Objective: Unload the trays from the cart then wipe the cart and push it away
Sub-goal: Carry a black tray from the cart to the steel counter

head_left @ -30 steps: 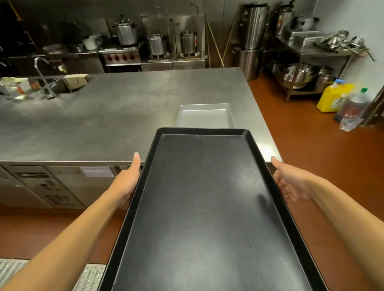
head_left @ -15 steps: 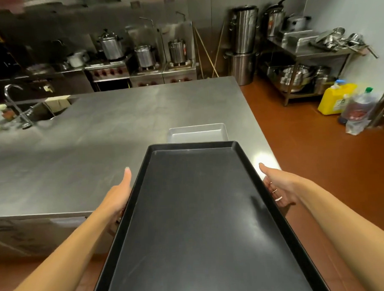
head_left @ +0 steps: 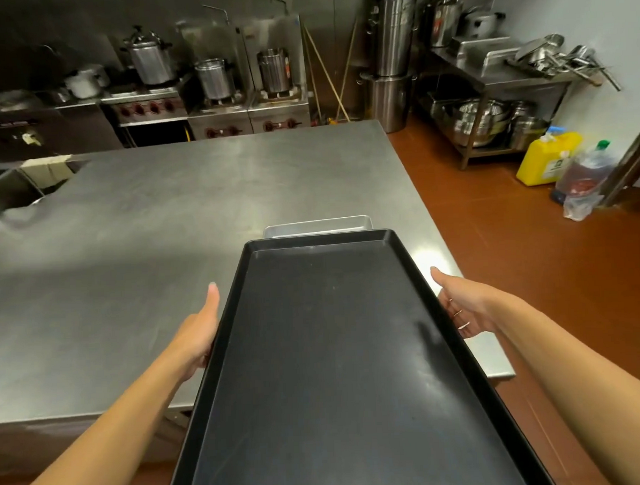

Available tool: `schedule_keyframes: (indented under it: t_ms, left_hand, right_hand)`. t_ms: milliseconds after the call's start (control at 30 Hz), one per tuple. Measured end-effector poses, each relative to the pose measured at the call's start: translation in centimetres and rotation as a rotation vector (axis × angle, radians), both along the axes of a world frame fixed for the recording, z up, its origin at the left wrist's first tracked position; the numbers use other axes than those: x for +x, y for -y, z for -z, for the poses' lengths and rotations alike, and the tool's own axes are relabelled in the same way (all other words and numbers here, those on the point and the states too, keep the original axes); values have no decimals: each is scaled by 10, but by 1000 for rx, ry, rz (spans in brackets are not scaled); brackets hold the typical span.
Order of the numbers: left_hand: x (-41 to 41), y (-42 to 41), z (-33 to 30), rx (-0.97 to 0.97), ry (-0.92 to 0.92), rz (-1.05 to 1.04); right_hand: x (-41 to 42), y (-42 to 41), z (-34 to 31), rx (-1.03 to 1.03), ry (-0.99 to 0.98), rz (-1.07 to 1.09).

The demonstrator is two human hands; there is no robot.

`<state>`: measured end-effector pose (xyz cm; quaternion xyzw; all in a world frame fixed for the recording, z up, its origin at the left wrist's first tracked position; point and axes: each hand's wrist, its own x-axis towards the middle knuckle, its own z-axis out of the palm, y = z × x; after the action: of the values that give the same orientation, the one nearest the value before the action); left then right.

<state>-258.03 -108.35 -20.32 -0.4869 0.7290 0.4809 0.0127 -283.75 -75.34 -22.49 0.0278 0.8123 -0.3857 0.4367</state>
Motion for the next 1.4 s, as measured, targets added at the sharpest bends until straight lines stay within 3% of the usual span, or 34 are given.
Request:
schedule_keyframes:
  t_ms: [333,733,1000,1400]
  left_hand:
    - [-77,93,6,29,-19,61]
    - [-155,139,68,72,27,58]
    - [-186,156,135,-161,129,152]
    - [-195,175,180,-256,202,188]
  right_hand:
    - [-48,79,4,-3,-11,123]
    - [-120,115,54,105,-115,39]
    - [-166,127,107,267,-294,-79]
    - [-170,148,147,347,-397,-140]
